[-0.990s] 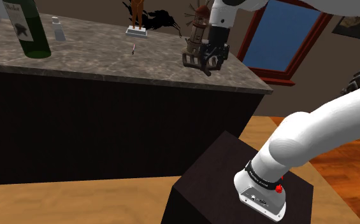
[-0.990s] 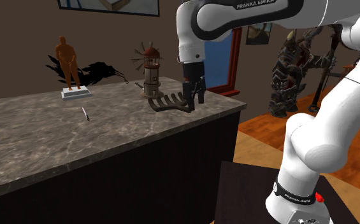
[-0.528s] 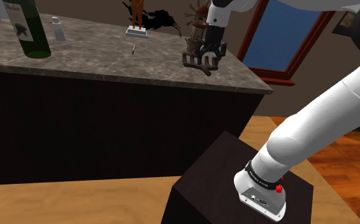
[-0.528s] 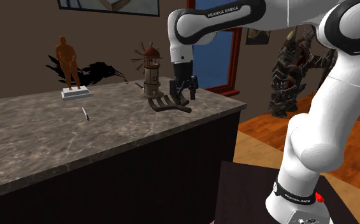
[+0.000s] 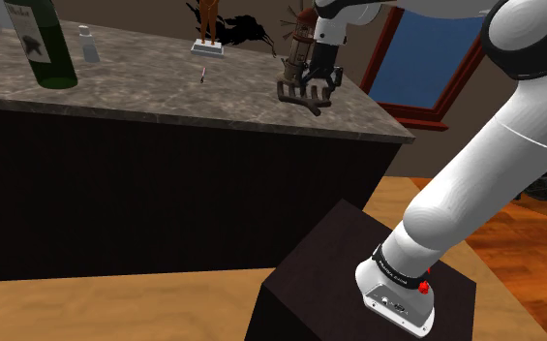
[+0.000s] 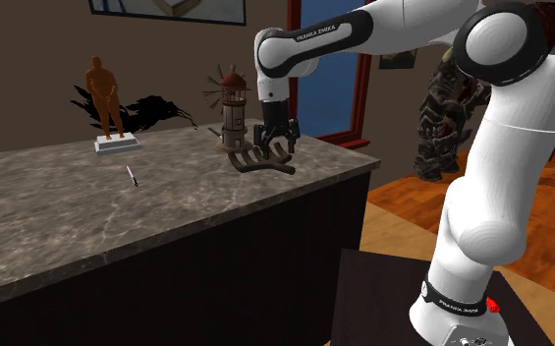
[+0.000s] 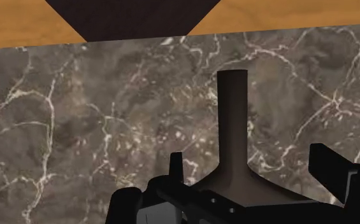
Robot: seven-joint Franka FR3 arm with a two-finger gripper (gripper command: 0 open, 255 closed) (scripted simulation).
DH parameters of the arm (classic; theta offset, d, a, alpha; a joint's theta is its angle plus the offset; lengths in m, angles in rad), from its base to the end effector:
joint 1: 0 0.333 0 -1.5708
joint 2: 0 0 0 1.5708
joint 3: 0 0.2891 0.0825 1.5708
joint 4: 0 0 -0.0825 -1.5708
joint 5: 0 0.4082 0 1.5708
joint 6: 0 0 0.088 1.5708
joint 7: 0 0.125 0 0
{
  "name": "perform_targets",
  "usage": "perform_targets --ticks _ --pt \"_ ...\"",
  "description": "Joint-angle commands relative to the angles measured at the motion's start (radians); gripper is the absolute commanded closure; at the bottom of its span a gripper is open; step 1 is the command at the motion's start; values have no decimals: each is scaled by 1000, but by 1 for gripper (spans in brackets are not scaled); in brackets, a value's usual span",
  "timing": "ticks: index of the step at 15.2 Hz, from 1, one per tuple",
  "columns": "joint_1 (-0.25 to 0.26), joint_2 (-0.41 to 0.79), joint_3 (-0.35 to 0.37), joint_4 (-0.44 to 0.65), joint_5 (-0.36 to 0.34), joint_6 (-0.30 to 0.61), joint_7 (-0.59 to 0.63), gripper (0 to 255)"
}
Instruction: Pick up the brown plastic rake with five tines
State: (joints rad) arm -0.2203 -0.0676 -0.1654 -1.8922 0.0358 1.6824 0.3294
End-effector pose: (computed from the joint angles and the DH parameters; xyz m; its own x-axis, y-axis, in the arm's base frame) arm 0.5089 -0.2036 0.4678 0.7429 -0.6525 -0.1499 -0.6596 -0.7516 0.0029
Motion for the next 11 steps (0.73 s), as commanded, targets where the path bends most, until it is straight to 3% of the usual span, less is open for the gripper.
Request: perform_targets --ticks 1,6,7,11 --pt "-2 6 -2 -19 1 26 0 0" --pt "-2 12 -2 -61 2 73 -3 0" --pt "-2 11 -2 -62 1 73 -3 255" --pt "-2 11 -2 -63 1 74 -3 255"
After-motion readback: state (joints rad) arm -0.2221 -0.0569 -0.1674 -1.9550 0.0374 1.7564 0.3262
